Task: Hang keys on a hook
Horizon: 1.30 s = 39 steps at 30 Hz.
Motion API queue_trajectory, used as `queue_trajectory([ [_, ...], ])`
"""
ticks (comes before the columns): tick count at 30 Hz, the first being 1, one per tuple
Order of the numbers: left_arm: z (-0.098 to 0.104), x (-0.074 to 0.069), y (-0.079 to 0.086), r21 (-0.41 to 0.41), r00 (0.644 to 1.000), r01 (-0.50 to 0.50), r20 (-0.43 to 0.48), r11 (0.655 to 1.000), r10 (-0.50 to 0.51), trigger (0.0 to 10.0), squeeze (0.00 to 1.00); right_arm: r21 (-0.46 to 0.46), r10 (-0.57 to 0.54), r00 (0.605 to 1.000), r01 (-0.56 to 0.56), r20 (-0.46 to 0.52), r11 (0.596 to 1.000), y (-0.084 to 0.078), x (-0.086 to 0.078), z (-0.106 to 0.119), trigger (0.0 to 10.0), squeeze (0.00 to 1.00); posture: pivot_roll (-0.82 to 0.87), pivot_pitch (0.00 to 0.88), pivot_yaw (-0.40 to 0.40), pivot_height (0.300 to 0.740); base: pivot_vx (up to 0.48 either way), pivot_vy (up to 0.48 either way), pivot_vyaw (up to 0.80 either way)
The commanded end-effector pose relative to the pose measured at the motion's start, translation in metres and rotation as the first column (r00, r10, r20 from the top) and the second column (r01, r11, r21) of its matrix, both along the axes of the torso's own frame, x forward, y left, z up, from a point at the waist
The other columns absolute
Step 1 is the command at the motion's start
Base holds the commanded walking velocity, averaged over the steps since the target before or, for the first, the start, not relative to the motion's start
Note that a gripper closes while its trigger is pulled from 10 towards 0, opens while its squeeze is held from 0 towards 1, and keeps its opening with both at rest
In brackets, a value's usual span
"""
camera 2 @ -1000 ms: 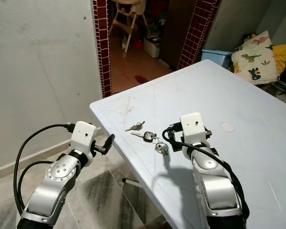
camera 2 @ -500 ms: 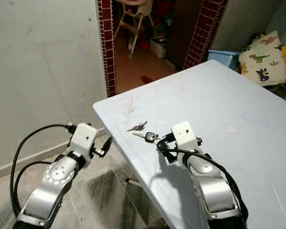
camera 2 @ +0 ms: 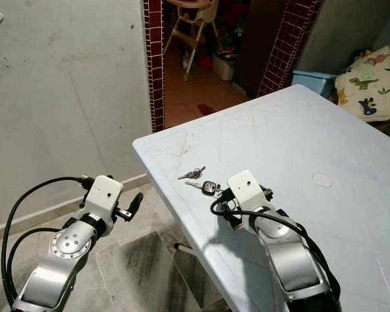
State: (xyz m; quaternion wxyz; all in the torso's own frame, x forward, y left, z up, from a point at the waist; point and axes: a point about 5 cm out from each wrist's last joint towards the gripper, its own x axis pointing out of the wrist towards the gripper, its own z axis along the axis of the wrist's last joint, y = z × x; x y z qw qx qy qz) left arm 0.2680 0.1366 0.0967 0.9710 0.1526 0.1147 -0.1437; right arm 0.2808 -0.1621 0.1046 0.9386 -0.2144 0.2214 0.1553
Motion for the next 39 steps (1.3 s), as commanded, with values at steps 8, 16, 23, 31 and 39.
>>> queue_trajectory([
  [8, 0.009, 0.003, -0.005, -0.019, 0.999, 0.011, 0.030, 1.000, -0.011, 10.0, 0.00, 0.002, 0.024, 0.998, -0.024, -0.050, 1.000, 0.004, -0.006, -0.011, 0.0, 0.00, 0.06, 0.007, -0.081, 0.740, 0.000, 0.000, 0.00],
  [16, 0.009, 0.003, -0.008, -0.027, 1.000, 0.014, 0.027, 1.000, -0.013, 10.0, 0.00, -0.002, 0.027, 0.998, -0.027, -0.051, 1.000, 0.001, -0.006, -0.012, 0.0, 0.00, 0.05, 0.007, -0.083, 0.740, 0.000, 0.000, 0.00],
  [23, 0.008, 0.003, -0.009, -0.035, 1.000, 0.008, 0.022, 0.999, -0.007, 10.0, 0.00, -0.005, 0.032, 0.998, -0.033, -0.053, 0.999, 0.002, -0.007, -0.014, 0.0, 0.00, 0.05, 0.008, -0.086, 0.740, 0.000, 0.000, 0.00],
  [31, 0.008, 0.004, -0.010, -0.040, 1.000, 0.005, 0.024, 0.999, -0.005, 10.0, 0.00, -0.005, 0.035, 0.998, -0.036, -0.055, 0.999, -0.003, -0.009, -0.014, 0.0, 0.00, 0.05, 0.007, -0.087, 0.740, 0.000, 0.000, 0.00],
  [39, 0.008, 0.005, -0.011, -0.043, 1.000, 0.007, 0.023, 0.999, -0.006, 10.0, 0.00, -0.011, 0.035, 0.999, -0.036, -0.026, 0.999, -0.007, -0.007, -0.010, 0.0, 0.00, 0.05, 0.006, -0.087, 0.740, 0.000, 0.000, 0.00],
])
